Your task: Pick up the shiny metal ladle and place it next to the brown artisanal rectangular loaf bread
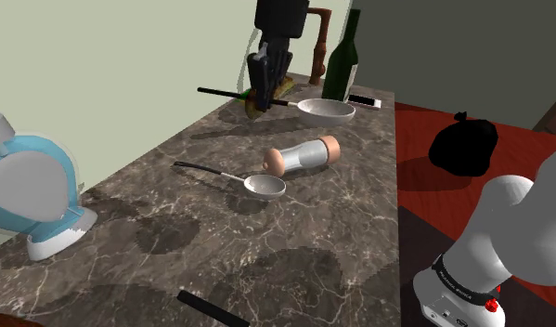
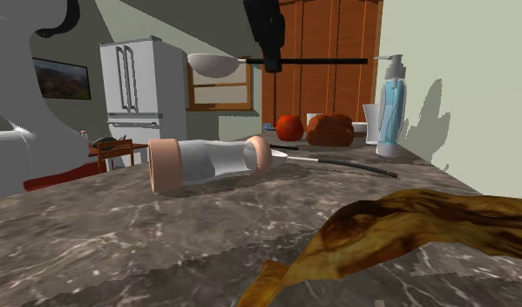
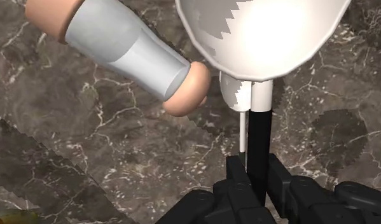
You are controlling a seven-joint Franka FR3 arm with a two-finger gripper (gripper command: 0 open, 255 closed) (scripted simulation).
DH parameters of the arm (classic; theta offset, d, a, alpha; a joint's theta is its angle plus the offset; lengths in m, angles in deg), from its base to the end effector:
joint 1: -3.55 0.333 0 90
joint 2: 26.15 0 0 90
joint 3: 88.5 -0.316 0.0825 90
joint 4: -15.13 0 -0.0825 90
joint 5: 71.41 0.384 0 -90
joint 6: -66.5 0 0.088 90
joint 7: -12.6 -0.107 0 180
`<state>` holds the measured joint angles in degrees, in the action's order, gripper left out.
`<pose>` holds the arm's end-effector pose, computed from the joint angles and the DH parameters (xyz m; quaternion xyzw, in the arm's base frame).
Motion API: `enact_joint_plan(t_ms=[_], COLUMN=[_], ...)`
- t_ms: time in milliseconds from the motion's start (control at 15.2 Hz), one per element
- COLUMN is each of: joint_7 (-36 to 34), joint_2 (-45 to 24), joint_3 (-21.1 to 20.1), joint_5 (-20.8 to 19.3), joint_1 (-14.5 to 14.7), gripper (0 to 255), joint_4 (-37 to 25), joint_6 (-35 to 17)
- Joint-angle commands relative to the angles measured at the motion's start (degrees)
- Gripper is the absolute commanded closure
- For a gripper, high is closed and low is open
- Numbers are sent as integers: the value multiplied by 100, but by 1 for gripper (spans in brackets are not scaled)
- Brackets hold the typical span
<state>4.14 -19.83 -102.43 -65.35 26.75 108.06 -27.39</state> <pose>0.4093 0.3334 0.6647 -0.9663 -0.2467 -0.0416 0.0605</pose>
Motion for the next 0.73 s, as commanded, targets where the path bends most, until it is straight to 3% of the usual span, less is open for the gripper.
enact_joint_plan(t_ms=[0,660], joint_7=[-263,-1626], joint_2=[100,255], joint_3=[-145,-950], joint_5=[7,-19], joint_1=[114,679], gripper=[255,255], joint_4=[121,249], joint_6=[-49,-146])
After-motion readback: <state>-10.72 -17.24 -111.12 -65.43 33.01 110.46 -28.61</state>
